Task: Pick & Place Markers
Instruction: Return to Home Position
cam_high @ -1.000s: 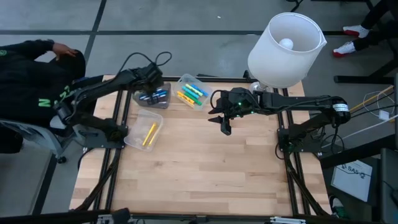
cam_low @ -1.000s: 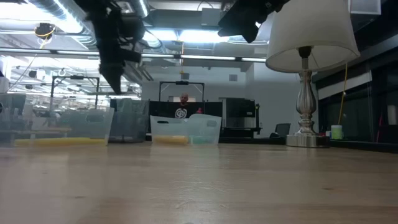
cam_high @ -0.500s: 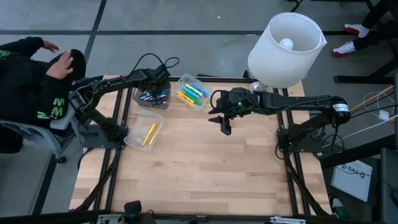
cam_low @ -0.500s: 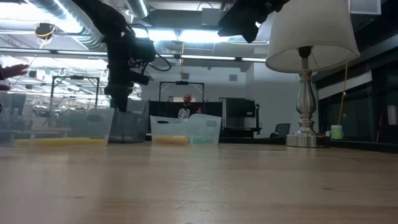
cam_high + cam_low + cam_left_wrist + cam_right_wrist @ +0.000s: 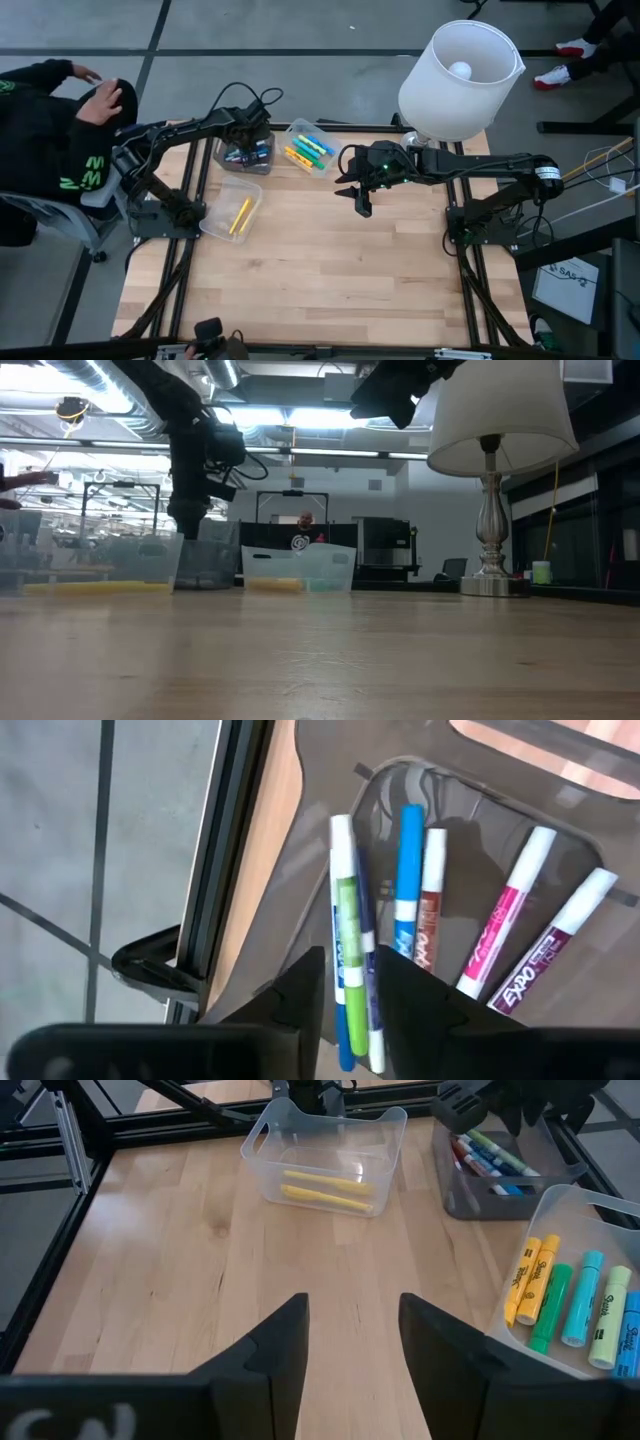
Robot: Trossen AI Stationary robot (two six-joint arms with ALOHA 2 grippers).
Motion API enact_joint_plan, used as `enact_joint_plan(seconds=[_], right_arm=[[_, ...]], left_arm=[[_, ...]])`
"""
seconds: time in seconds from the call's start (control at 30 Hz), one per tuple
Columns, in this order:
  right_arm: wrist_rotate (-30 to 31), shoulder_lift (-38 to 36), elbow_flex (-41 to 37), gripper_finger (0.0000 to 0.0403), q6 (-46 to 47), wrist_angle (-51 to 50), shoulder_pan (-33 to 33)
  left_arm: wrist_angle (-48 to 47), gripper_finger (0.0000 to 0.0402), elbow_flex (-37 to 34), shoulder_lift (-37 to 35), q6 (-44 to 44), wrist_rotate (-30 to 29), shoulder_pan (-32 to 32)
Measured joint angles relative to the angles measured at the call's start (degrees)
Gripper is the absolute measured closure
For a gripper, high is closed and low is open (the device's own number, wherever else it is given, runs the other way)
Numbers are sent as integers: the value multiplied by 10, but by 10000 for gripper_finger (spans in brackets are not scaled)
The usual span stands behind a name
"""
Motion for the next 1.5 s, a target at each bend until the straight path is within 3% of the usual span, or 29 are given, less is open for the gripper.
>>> enact_joint_plan(seconds=[0.27,0.53,0.83,1.0,1.2,1.5], right_arm=[[0,0,0,247,0,0,0],[0,0,0,247,0,0,0],[0,0,0,247,0,0,0],[0,0,0,247,0,0,0],[0,0,0,247,0,0,0],[0,0,0,247,0,0,0]], left_arm=[[-16,278,0,-2,-2,13,0],[-20,275,0,-47,-36,19,-2],[-8,289,0,-148,-143,122,-29],[16,295,0,-193,-197,175,-65],[68,301,-8,-240,-226,182,-139],[246,302,-161,-354,-333,187,-266]])
